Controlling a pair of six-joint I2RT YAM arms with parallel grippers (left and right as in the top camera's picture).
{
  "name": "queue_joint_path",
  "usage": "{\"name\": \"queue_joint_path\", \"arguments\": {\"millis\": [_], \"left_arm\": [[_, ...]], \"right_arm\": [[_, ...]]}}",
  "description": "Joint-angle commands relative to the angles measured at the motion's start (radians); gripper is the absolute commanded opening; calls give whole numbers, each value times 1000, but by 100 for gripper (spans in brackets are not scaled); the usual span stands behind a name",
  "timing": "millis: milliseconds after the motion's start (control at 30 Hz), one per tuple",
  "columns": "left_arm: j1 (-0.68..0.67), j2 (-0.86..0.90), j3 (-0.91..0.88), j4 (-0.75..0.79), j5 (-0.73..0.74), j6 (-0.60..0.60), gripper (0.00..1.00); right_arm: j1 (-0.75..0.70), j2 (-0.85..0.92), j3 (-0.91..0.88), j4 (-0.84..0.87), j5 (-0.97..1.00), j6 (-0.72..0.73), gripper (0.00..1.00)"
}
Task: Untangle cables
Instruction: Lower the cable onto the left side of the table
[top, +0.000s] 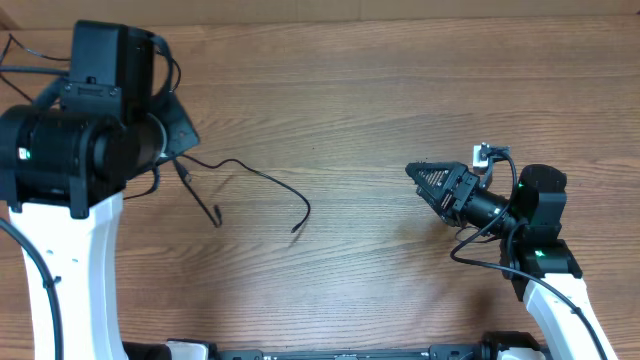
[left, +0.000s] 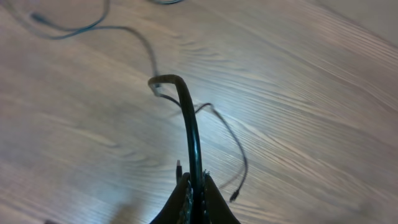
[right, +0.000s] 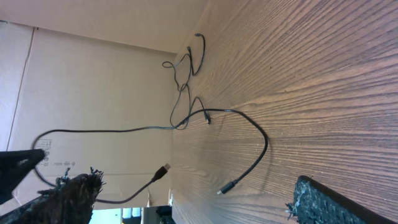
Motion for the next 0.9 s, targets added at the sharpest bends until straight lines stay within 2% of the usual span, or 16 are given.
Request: {"name": "queue_joint_path", "arguments": {"millis": [0, 400, 600, 867], "left_arm": [[72, -4, -38, 1, -13, -34, 4], [315, -4, -79, 1, -49, -64, 4], [397, -4, -143, 4, -129, -162, 4], [454, -4, -337, 53, -195, -339, 4]], "right_arm": [[-1, -7, 8, 5, 4, -8, 100], [-1, -7, 8, 6, 4, -8, 100], [-1, -7, 8, 5, 4, -8, 100], [-1, -7, 8, 6, 4, -8, 100]]}}
